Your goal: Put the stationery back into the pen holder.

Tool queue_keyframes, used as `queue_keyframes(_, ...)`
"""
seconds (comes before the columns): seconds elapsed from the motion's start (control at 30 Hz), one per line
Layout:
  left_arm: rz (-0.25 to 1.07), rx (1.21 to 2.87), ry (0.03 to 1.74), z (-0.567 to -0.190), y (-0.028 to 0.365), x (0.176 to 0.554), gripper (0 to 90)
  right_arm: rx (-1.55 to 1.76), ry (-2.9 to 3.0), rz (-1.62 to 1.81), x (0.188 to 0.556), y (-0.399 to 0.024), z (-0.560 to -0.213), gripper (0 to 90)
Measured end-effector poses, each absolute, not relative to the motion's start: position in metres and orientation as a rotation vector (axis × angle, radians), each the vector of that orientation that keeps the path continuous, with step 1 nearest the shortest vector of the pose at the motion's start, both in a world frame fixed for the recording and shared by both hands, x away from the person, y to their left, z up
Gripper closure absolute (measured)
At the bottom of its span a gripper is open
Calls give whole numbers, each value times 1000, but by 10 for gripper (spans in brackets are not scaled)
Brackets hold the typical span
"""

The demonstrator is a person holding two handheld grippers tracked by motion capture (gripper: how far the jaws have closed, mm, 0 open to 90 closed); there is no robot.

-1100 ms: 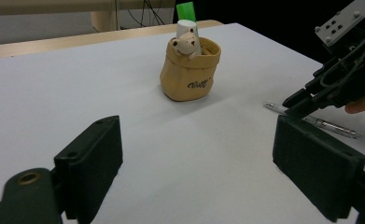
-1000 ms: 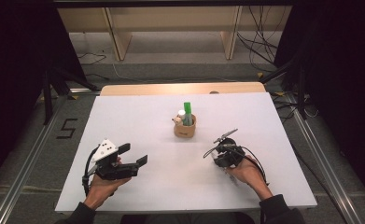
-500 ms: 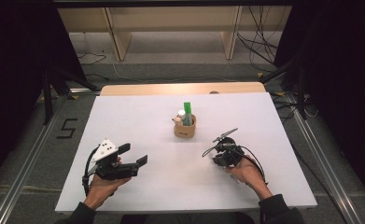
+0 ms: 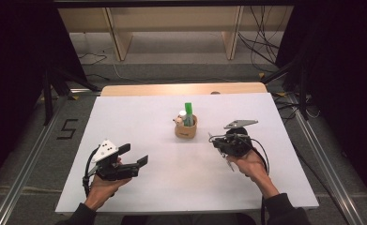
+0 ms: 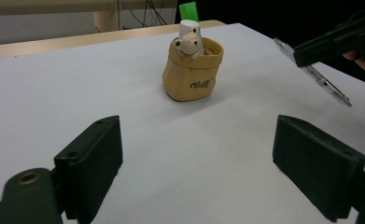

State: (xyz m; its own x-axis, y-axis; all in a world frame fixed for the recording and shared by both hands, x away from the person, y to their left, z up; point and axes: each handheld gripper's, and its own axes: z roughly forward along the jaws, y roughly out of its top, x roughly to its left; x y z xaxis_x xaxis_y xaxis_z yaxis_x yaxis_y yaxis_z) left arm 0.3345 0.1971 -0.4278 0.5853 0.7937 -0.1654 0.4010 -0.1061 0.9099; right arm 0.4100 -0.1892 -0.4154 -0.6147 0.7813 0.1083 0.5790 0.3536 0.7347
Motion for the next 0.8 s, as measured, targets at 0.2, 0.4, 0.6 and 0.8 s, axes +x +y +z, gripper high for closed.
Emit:
queue_keyframes(0.2, 447, 1717, 996, -428, 198, 335, 155, 1172, 2227, 1245, 420, -180, -399, 804)
queue_keyframes(0.4, 448, 1717, 995, -428, 199, 335, 154, 1165, 2135, 1348, 435, -168, -386, 804)
queue_keyframes(0.6, 446, 1716, 995, -428, 199, 335, 155, 1169, 2069, 1407, 453, -156, -380, 804)
queue_keyframes(0.8, 445, 1715, 997, -428, 199, 335, 155, 1166, 2015, 1424, 472, -143, -378, 803)
